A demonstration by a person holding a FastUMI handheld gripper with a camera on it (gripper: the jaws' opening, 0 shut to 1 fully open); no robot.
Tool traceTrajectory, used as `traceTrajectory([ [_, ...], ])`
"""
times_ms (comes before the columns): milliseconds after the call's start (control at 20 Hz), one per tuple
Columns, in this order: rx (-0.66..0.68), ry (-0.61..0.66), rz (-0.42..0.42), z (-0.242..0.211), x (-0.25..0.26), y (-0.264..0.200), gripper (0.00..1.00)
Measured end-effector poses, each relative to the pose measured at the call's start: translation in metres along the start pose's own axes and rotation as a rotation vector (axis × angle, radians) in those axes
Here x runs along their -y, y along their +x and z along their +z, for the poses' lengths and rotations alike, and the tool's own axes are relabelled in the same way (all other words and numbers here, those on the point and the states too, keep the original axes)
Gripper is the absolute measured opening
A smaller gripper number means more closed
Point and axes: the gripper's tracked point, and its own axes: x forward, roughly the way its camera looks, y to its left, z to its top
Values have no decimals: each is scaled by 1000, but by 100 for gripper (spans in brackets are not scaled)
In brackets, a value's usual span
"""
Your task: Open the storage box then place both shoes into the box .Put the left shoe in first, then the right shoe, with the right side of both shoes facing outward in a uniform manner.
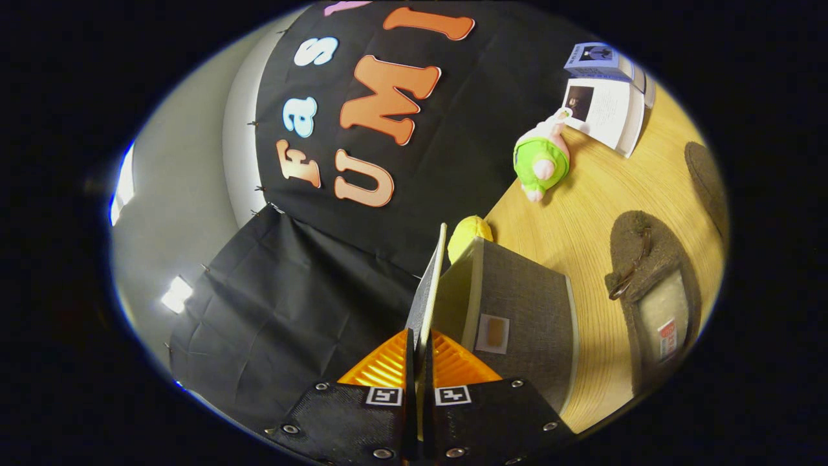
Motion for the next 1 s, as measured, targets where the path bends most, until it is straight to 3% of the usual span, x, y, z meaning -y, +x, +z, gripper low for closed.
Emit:
traceTrajectory([
  [500, -6, -120, 15, -6, -88, 25, 4],
  [1000, -40, -231, 47, -41, -166, 70, 4],
])
